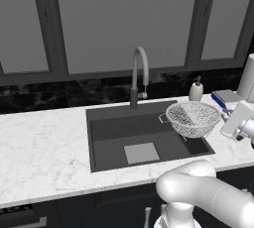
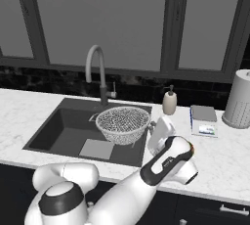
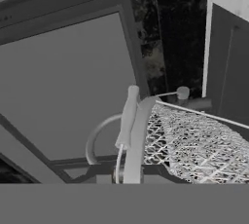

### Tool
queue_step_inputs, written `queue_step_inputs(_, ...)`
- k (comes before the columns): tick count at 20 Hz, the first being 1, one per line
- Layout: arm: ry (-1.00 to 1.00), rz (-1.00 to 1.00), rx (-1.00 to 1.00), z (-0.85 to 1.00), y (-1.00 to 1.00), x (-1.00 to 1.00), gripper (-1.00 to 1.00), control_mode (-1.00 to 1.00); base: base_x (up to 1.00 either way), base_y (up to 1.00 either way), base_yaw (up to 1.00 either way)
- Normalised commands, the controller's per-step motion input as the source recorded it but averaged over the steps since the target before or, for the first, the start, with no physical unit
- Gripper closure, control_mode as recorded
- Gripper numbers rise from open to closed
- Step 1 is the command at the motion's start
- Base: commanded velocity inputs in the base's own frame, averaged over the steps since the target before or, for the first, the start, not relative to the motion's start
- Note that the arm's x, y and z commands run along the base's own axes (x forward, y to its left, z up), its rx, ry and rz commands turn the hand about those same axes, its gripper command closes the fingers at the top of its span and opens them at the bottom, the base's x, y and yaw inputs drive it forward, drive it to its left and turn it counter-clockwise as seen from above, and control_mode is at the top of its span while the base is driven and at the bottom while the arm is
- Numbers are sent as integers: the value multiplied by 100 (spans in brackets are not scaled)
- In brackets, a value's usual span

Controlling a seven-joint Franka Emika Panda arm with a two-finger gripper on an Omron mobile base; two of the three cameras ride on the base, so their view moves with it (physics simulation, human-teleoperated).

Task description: Put the colander in the sink, put the mango in the colander, and turn on the sink faucet and pour water over the colander.

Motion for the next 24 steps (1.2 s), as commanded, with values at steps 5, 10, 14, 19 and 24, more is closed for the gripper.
queue_step_inputs(5,0,0,2,-33,51,28,100,-100,0,0,0)
queue_step_inputs(10,0,0,1,-24,59,40,100,-100,0,0,0)
queue_step_inputs(14,0,0,2,-9,45,49,100,-100,0,0,0)
queue_step_inputs(19,1,0,0,-1,50,42,100,-100,0,0,0)
queue_step_inputs(24,4,1,-2,-12,43,9,100,-100,0,0,0)
